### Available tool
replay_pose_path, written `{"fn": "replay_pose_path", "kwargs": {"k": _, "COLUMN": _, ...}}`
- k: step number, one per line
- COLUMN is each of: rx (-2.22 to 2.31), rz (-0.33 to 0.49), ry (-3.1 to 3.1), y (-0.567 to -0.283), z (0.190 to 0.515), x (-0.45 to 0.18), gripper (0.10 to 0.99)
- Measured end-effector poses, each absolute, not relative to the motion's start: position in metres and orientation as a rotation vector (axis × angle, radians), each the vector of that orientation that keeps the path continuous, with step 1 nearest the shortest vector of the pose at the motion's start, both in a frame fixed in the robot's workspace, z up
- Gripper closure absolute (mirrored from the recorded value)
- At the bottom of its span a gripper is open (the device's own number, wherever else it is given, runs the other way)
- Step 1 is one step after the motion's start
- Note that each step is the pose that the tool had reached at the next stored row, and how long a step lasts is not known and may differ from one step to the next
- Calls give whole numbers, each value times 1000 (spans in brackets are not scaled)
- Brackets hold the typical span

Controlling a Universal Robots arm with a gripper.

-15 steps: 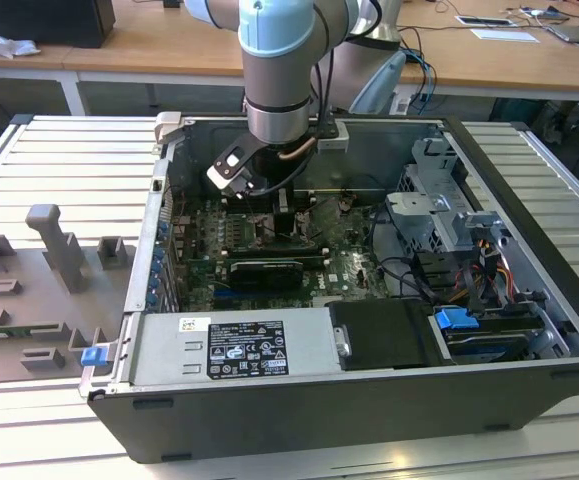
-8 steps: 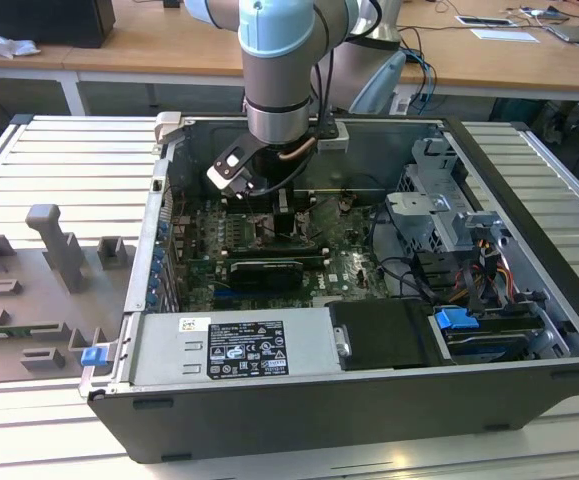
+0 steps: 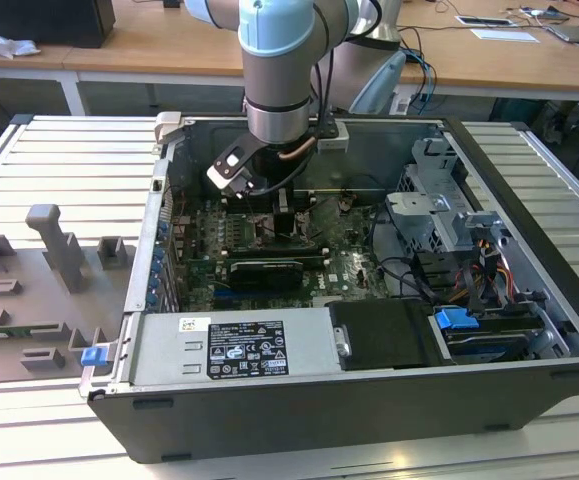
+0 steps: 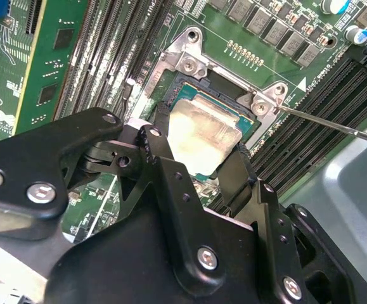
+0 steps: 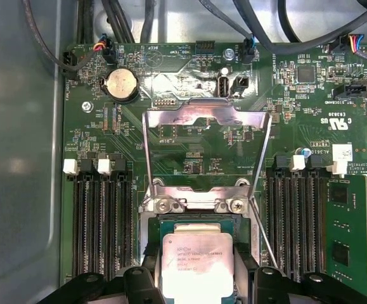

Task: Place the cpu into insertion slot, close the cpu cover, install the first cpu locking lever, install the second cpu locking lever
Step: 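Place the cpu into insertion slot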

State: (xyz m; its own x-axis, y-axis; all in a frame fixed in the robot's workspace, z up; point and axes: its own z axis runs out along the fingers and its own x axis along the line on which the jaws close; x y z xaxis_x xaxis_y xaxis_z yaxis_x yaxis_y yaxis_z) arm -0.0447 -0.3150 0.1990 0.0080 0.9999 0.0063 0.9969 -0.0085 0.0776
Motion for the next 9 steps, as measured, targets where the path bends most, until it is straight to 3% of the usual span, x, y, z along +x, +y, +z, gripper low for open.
{"fn": "replay_pose_path", "kwargs": {"k": 9, "rx": 2194, "rz": 92, "ry": 2176, "y": -315, "z": 197, "x": -45, "gripper": 529}}
